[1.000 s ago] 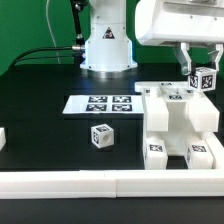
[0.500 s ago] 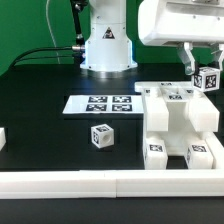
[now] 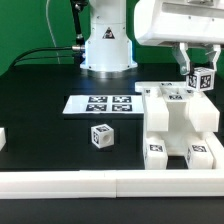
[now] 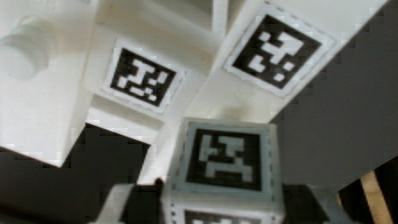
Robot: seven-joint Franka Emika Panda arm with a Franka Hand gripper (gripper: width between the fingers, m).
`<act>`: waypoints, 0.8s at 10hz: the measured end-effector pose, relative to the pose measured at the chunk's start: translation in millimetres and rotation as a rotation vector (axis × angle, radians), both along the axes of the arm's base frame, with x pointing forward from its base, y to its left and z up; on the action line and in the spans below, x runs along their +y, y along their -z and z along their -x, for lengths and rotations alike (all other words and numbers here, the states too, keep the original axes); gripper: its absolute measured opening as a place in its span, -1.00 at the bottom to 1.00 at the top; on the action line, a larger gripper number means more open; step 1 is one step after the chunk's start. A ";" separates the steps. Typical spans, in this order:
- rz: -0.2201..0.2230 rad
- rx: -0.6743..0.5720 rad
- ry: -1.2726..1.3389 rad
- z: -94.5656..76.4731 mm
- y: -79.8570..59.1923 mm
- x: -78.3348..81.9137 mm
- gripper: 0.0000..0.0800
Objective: Assemble chair
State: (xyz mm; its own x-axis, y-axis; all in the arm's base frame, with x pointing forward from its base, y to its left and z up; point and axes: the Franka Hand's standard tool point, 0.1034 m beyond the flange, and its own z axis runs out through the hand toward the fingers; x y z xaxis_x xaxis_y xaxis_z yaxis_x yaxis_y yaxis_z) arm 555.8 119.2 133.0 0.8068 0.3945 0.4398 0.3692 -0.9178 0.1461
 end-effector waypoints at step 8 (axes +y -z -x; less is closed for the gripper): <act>0.010 0.006 -0.012 1.2 5.3 -1.1 -0.30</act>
Offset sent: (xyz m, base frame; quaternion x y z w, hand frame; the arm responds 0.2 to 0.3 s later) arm 0.0000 0.0000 0.0000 0.0000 0.0000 0.0000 1.0000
